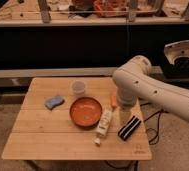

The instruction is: Move the arm in a circular motion

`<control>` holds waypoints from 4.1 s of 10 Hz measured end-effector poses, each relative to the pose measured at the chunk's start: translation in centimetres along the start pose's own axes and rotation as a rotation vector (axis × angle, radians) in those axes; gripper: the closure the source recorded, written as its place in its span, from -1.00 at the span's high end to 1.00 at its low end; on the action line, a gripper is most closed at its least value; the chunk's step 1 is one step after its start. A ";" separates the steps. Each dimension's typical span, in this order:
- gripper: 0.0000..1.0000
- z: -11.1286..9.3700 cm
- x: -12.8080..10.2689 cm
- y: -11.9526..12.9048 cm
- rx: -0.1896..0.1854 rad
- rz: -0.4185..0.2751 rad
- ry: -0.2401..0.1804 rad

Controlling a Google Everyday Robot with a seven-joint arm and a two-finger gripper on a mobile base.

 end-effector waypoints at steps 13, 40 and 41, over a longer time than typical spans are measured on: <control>0.60 0.2 -17.9 -6.8 0.010 -0.322 -0.041; 0.60 0.8 -2.5 -16.0 -0.014 -0.133 0.044; 0.60 0.7 -1.5 -15.8 -0.015 -0.123 0.045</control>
